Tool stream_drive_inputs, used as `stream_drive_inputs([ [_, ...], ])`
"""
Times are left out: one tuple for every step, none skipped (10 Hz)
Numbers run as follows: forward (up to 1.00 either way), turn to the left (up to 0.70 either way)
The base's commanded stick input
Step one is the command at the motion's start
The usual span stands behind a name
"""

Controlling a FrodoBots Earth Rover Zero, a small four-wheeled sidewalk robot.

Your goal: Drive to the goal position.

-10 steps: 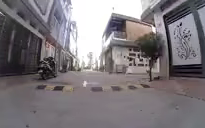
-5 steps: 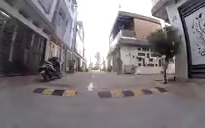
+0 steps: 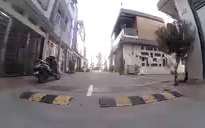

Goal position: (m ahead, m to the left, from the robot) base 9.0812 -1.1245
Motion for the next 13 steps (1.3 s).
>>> stream_drive_inputs([
  [1.0, 0.0],
  [1.0, 0.27],
  [1.0, 0.27],
  [1.0, 0.27],
  [1.0, 0.27],
  [1.0, 0.27],
  [1.0, 0.05],
  [1.0, 0.0],
  [1.0, 0.0],
  [1.0, 0.0],
  [1.0, 0.0],
  [1.0, 0.0],
  [1.0, 0.0],
])
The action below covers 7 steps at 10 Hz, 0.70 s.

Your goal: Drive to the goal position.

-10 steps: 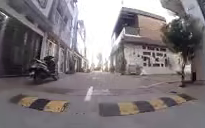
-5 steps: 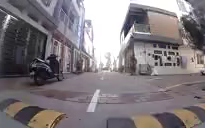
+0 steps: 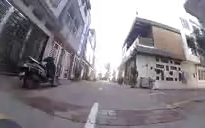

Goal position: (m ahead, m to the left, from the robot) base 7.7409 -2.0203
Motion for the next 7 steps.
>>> stream_drive_inputs([
  [1.0, 0.0],
  [1.0, 0.0],
  [1.0, 0.0],
  [1.0, 0.0],
  [1.0, 0.0],
  [1.0, 0.0],
  [1.0, 0.0],
])
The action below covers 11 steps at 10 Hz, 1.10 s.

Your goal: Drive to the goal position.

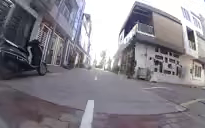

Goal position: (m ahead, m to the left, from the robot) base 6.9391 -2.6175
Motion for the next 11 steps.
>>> stream_drive_inputs([
  [1.0, 0.0],
  [1.0, 0.0],
  [1.0, 0.0],
  [1.0, 0.0],
  [1.0, -0.27],
  [1.0, -0.27],
  [1.0, -0.27],
  [1.0, -0.17],
  [1.0, -0.02],
  [1.0, 0.0],
  [1.0, 0.0],
])
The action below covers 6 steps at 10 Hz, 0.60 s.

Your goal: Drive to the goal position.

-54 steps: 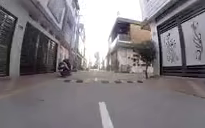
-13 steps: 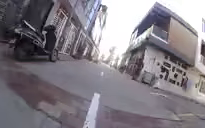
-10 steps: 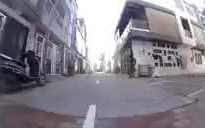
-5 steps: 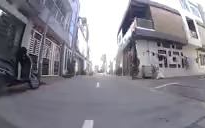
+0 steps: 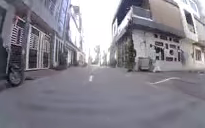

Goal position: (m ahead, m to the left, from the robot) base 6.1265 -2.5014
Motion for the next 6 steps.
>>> stream_drive_inputs([
  [1.0, 0.05],
  [1.0, 0.21],
  [1.0, 0.27],
  [1.0, 0.12],
  [1.0, 0.0],
  [1.0, 0.0],
])
